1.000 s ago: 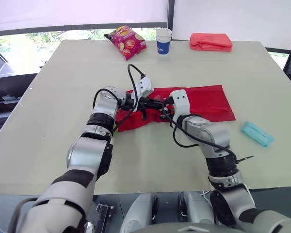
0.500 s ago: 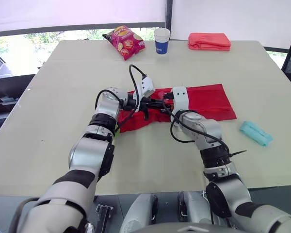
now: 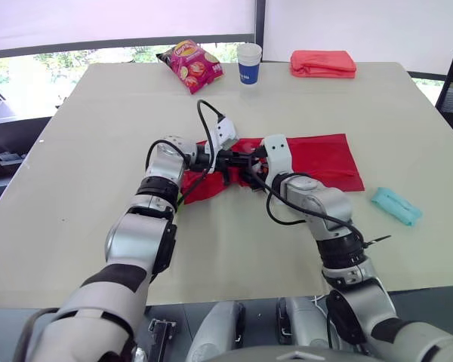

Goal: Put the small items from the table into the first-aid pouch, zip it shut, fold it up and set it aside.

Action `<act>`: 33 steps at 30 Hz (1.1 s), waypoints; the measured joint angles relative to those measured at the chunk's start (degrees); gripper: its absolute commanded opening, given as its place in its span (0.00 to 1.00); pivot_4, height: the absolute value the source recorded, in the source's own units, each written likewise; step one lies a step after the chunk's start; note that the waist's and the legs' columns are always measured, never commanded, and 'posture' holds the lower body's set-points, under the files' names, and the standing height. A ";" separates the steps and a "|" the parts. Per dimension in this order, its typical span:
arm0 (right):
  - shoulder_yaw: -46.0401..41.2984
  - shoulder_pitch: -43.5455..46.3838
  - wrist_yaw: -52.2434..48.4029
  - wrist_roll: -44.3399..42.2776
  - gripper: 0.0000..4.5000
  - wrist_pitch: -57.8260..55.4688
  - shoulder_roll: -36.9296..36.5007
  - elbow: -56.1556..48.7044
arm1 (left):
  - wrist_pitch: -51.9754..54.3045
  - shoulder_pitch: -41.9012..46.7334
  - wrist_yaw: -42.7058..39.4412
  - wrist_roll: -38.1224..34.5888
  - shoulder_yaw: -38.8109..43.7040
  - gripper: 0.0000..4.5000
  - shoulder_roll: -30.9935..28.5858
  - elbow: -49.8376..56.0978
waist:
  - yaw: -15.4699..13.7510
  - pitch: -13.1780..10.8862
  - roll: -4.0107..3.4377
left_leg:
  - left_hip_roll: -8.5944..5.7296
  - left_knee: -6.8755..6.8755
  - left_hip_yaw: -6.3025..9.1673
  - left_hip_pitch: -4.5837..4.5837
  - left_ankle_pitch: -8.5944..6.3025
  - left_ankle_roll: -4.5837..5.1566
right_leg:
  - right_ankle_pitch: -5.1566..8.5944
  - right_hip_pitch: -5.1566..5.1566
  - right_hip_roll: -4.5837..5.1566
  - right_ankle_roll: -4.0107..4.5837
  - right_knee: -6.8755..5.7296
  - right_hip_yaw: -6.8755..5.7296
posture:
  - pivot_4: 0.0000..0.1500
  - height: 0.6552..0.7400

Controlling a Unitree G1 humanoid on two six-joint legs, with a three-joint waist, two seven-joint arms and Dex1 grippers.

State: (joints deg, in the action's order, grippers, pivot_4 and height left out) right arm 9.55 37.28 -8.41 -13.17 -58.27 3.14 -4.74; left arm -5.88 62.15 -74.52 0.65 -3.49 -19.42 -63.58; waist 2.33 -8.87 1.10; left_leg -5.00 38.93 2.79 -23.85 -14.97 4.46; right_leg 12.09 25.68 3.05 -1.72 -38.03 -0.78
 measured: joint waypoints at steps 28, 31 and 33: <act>-54.34 -71.55 -51.89 -24.70 0.99 37.35 -34.34 -35.32 | -0.73 -0.79 3.04 0.23 0.72 0.00 -0.21 -1.83 | -2.64 0.04 -0.08 | 0.14 0.19 -0.05 0.23 -0.20 0.33 | 0.00 -0.46 -0.05 -0.04 0.10 -0.03 | 1.00 0.99; -61.40 -74.92 -55.57 -28.31 0.99 38.57 -36.86 -34.26 | -0.73 -0.78 3.01 0.25 0.68 0.00 0.04 -1.84 | -2.94 0.03 -0.14 | 0.15 0.20 -0.06 0.20 -0.20 0.33 | 0.00 -0.44 -0.02 -0.04 0.11 -0.02 | 1.00 0.99; -66.49 -77.31 -57.65 -30.24 0.99 39.04 -38.58 -32.46 | -0.73 -0.78 2.99 0.27 0.68 0.00 -0.04 -1.88 | -3.22 0.02 -0.11 | 0.15 0.20 -0.05 0.17 -0.21 0.33 | 0.00 -0.45 -0.02 -0.04 0.16 -0.04 | 1.00 0.99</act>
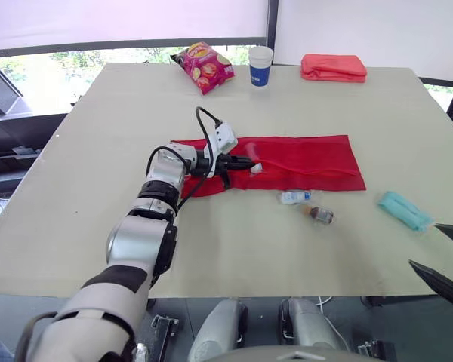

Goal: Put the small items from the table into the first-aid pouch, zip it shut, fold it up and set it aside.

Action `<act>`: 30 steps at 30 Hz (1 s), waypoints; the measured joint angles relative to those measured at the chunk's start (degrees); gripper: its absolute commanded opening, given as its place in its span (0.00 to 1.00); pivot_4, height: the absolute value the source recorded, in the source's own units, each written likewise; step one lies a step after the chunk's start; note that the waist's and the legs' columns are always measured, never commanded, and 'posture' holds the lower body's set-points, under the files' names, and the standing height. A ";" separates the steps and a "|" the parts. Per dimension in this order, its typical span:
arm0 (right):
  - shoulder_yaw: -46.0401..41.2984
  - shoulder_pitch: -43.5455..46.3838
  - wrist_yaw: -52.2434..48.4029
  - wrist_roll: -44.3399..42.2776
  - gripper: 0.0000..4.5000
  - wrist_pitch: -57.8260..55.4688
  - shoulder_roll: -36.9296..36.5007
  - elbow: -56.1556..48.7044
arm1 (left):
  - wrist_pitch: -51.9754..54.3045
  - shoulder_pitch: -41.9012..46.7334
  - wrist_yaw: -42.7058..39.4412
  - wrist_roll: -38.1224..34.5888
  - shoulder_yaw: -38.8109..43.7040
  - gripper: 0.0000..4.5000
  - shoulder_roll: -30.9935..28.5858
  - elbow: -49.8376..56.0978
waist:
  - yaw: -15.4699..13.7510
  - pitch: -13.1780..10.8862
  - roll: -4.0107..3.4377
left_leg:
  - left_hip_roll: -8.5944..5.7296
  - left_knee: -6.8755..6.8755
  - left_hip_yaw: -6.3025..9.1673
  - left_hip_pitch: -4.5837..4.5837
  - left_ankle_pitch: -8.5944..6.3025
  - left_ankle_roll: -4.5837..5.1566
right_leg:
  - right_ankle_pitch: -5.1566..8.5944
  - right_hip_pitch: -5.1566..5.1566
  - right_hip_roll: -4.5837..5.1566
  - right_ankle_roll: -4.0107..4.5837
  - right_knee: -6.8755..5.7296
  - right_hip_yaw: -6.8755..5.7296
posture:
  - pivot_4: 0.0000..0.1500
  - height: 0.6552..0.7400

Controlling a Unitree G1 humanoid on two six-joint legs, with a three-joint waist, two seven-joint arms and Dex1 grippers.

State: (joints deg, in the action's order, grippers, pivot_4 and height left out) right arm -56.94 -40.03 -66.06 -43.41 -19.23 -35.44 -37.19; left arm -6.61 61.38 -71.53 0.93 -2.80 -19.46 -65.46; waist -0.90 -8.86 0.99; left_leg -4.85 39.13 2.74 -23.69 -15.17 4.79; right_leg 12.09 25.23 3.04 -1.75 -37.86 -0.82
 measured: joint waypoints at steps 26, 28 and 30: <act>21.90 18.06 12.33 5.38 0.99 -7.98 -17.06 1.60 | -0.48 0.59 -0.03 0.66 -1.19 0.00 0.31 -0.03 | -0.27 -0.01 0.01 | 0.00 0.09 0.01 -0.14 0.09 -0.17 | 0.00 0.10 0.08 0.01 0.00 -0.06 | 1.00 0.99; 31.00 26.98 12.72 8.13 0.99 -8.00 -19.10 4.19 | -0.70 0.63 0.13 0.89 -1.31 0.00 0.49 0.15 | -0.28 -0.02 0.02 | -0.01 0.10 0.01 -0.15 0.09 -0.17 | 0.00 0.09 0.08 0.01 0.01 -0.06 | 1.00 0.99; 34.21 29.97 12.62 9.35 0.99 -7.91 -19.20 5.77 | -0.80 0.53 0.12 0.90 -1.31 0.00 0.42 0.17 | -0.48 -0.02 0.05 | -0.01 0.11 0.01 -0.14 0.09 -0.17 | 0.00 0.07 0.08 0.01 0.02 -0.07 | 1.00 0.99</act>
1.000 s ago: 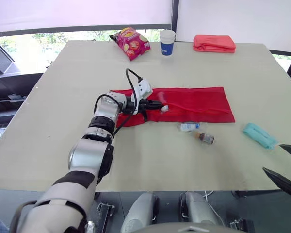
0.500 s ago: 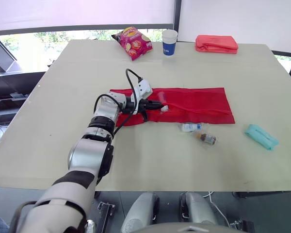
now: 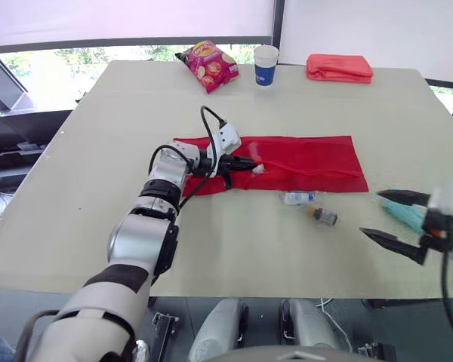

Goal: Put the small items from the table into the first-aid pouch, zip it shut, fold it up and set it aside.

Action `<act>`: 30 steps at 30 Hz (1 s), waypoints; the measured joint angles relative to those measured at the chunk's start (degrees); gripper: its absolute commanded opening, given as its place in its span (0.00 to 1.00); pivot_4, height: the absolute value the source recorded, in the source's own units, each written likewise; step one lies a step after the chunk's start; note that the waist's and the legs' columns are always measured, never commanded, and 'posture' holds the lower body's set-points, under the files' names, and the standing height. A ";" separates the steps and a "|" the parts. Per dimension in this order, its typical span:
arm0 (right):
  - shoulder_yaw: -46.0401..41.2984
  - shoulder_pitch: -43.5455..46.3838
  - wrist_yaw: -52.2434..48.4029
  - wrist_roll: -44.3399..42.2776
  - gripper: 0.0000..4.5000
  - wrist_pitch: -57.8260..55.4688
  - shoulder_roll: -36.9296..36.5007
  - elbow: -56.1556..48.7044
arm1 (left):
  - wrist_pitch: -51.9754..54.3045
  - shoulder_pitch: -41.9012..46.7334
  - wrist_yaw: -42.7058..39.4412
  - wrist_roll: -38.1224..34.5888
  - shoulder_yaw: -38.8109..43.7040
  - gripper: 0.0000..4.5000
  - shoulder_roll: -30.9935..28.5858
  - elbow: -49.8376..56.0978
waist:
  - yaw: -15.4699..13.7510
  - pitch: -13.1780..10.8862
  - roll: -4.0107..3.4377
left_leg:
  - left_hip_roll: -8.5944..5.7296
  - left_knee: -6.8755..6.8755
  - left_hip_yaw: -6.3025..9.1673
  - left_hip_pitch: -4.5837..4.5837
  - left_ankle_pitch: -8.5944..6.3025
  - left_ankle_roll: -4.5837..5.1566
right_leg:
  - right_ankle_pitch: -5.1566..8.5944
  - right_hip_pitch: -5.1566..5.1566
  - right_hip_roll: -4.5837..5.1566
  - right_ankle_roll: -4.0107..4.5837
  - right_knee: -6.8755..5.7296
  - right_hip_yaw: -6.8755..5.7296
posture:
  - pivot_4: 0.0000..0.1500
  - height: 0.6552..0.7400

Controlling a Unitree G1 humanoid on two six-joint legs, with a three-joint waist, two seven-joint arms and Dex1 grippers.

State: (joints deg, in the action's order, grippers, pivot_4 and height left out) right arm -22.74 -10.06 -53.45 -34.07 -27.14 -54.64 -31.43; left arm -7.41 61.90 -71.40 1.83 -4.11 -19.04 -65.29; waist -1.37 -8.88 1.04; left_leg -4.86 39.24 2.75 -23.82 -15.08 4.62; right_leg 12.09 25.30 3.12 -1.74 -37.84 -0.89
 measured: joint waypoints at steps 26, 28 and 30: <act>35.92 41.96 -10.26 27.73 0.99 17.43 12.34 40.85 | -0.59 -0.03 0.62 0.16 0.14 0.00 0.25 0.53 | 0.63 -0.01 0.00 | -0.07 0.04 -0.06 -0.10 0.02 -0.03 | -0.02 0.18 -0.01 0.00 -0.11 0.09 | 1.00 0.99; 36.00 41.55 -10.81 27.88 0.99 17.38 12.75 40.45 | -0.67 -0.03 0.64 0.16 0.14 0.00 0.25 0.53 | 0.61 -0.01 0.00 | -0.07 0.04 -0.06 -0.09 0.02 -0.03 | -0.02 0.18 -0.01 0.00 -0.11 0.09 | 1.00 0.99; 36.03 41.10 -11.31 28.01 0.99 17.37 13.16 39.90 | -0.71 -0.03 0.64 0.17 0.14 0.00 0.28 0.52 | 0.61 -0.01 0.00 | -0.07 0.04 -0.06 -0.10 0.02 -0.03 | -0.02 0.18 -0.01 0.00 -0.11 0.09 | 1.00 0.99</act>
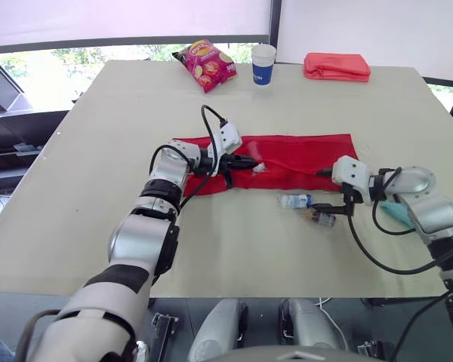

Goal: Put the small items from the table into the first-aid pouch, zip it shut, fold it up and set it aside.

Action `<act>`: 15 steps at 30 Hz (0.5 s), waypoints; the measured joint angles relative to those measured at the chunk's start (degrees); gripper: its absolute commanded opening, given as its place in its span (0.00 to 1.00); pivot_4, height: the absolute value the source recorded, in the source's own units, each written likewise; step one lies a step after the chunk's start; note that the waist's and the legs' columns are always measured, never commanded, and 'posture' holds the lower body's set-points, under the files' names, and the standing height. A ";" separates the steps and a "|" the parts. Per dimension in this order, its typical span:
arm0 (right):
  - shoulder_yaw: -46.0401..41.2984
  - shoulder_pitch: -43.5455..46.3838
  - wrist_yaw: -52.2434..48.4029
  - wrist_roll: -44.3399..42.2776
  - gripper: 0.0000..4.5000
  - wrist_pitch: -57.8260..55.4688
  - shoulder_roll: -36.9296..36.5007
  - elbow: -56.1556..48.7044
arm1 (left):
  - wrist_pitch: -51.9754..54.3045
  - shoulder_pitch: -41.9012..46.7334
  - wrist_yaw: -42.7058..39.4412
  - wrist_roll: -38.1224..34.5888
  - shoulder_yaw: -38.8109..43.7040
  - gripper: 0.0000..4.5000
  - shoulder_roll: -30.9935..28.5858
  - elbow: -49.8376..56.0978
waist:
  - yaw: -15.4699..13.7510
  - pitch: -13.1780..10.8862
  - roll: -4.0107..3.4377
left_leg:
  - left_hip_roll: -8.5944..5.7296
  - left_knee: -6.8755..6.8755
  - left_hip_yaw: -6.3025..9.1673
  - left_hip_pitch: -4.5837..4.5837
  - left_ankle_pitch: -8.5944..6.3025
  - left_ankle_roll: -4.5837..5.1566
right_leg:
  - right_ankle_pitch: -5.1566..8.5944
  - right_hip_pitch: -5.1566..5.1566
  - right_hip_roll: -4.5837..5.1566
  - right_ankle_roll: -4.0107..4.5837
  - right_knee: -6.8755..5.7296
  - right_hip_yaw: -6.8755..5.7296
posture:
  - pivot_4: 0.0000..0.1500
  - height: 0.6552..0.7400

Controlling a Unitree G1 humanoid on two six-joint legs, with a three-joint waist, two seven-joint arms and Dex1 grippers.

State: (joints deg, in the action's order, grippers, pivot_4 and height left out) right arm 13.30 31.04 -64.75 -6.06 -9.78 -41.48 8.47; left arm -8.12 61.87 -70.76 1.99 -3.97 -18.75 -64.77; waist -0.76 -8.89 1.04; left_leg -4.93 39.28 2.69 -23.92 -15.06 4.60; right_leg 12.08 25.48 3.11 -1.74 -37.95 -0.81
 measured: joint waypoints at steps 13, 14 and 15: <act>1.08 -0.97 -3.95 -0.48 0.47 -2.61 1.49 -1.97 | -0.10 0.00 -0.05 0.01 0.00 0.00 0.08 -0.01 | 0.01 0.00 0.00 | 0.00 0.00 0.00 0.00 0.00 0.00 | 0.00 0.00 0.00 0.00 0.00 0.00 | 1.00 0.99; 1.10 -0.95 -3.94 -0.47 0.32 -2.65 1.48 -2.08 | -0.10 0.00 -0.05 0.02 0.00 0.00 0.08 -0.01 | 0.01 0.00 0.00 | 0.00 0.00 0.00 0.00 0.00 0.00 | 0.00 0.00 0.00 0.00 0.00 0.00 | 1.00 0.99; 1.09 -0.92 -3.92 -0.46 0.24 -2.67 1.46 -2.31 | -0.10 0.00 -0.05 0.02 0.00 0.00 0.08 -0.01 | 0.01 0.00 0.00 | 0.00 0.00 0.01 0.00 0.00 0.00 | 0.00 0.00 0.00 0.00 0.00 0.00 | 1.00 0.99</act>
State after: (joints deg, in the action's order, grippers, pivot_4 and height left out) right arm 14.38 30.12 -68.67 -6.52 -12.44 -40.02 6.16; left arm -8.22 61.87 -70.81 2.01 -3.97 -18.68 -64.78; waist -0.75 -8.89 1.04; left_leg -4.94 39.28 2.70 -23.92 -15.06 4.59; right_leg 12.08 25.49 3.11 -1.74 -37.96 -0.81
